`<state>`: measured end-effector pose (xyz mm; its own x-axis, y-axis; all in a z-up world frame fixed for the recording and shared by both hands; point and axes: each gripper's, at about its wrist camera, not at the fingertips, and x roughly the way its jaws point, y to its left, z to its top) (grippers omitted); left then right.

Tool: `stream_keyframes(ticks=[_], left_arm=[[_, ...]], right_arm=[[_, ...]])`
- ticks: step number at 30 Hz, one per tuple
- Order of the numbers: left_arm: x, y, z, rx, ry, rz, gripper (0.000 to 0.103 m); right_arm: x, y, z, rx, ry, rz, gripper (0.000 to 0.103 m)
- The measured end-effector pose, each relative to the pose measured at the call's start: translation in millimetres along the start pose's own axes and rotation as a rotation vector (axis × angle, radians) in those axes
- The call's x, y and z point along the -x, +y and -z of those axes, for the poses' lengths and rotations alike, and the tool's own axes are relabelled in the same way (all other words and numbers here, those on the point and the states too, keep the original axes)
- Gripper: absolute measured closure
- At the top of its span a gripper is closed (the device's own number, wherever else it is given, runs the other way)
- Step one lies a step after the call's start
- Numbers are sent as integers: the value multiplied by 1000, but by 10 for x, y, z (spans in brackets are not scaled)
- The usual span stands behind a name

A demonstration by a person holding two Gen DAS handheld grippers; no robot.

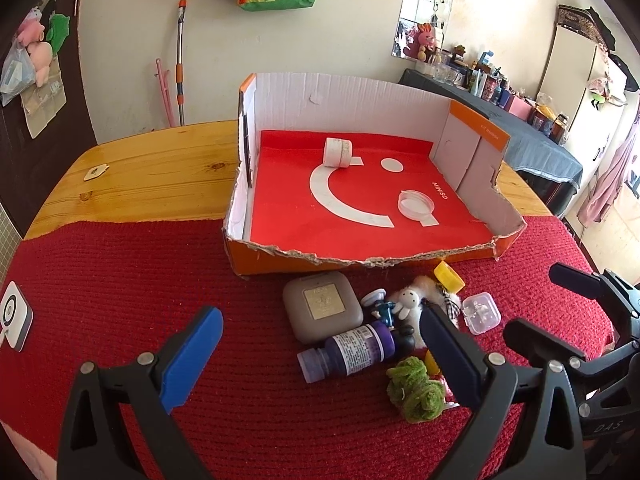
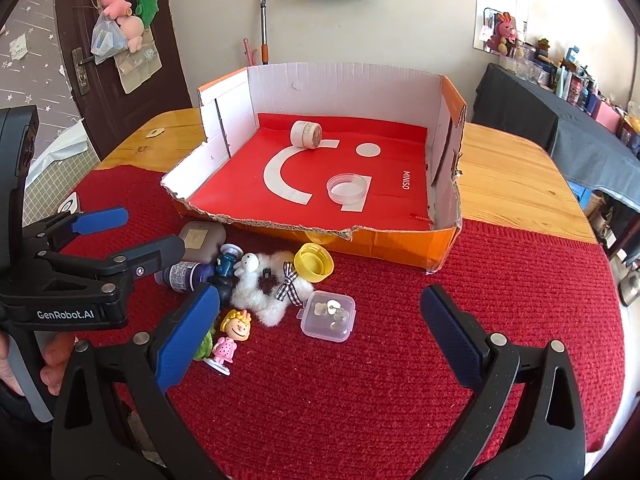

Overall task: Organize objects
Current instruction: 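Withdraw the left gripper from the box back toward the pile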

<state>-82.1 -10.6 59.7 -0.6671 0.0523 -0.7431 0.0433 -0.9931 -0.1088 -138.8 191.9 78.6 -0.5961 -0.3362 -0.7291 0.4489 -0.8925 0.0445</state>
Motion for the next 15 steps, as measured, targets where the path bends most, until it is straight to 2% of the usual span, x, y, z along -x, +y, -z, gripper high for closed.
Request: stream_keyframes(ticks=[9,11,12,15], left_arm=[[-24,-13,100,1,15,-2,3],[-35,-14,127,0,21,-1,5],[-43,-16,137,0,26,0,6],[-62,-15,176,3,40,5,10]], right_arm=[[-32,-13,108,0,21,-6,2],[-43,-16,124,-1,25,-8,7],[-50,-20,139,-3,29,-10,15],[-82,-26,181,-9,40,-14,23]])
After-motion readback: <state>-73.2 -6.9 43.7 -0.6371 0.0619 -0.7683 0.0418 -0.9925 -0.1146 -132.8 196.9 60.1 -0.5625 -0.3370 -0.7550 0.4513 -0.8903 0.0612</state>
